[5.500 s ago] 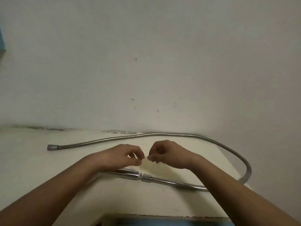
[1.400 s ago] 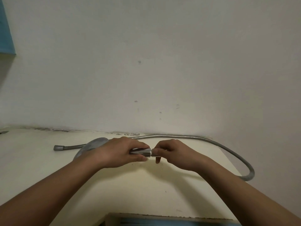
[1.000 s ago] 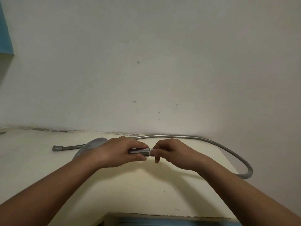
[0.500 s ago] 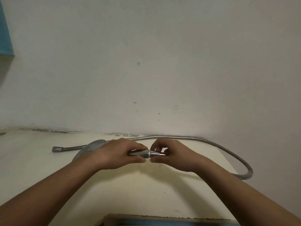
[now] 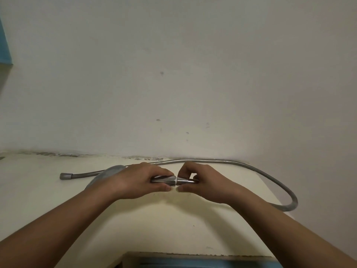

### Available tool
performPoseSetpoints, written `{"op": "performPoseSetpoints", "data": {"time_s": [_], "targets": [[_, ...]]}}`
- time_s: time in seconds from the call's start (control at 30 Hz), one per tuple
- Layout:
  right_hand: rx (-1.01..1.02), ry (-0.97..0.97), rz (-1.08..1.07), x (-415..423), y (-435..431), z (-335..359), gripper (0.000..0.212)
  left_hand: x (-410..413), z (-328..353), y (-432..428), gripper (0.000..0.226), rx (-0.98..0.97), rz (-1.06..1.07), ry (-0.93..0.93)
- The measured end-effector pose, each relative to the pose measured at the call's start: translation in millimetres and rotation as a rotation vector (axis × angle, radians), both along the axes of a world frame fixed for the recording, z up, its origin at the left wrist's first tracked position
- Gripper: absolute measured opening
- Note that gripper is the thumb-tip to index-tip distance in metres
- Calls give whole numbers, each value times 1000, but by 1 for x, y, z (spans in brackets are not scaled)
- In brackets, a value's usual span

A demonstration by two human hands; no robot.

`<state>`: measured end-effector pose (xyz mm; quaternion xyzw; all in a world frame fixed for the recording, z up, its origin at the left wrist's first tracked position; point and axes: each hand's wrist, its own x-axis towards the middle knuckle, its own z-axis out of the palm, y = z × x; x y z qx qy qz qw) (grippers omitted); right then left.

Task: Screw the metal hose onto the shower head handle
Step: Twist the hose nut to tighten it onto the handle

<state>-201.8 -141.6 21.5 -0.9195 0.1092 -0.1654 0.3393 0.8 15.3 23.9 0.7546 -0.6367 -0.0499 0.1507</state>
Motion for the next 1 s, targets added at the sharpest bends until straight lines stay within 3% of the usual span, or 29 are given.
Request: {"op": "performPoseSetpoints", "data": {"time_s": [0.1,0.2,0.43,0.73,1.0], "targets": [[-22,-46,7,1,-3,-3,13,-3,0,0,33,-16,-38,44],[-27,8,-4,1,-4,-5,21,-7,0,1,22,-37,-82,71],[28,59,-50,0,-2,-8,24,-10,0,0,23,-64,-84,3],[-200,51,-98,-1,4,-5,18,-5,-5,-1,16,-112,-128,18],[6,54,-65,2,0,-5,27,-2,-9,1,18,-132,-141,-54]]}}
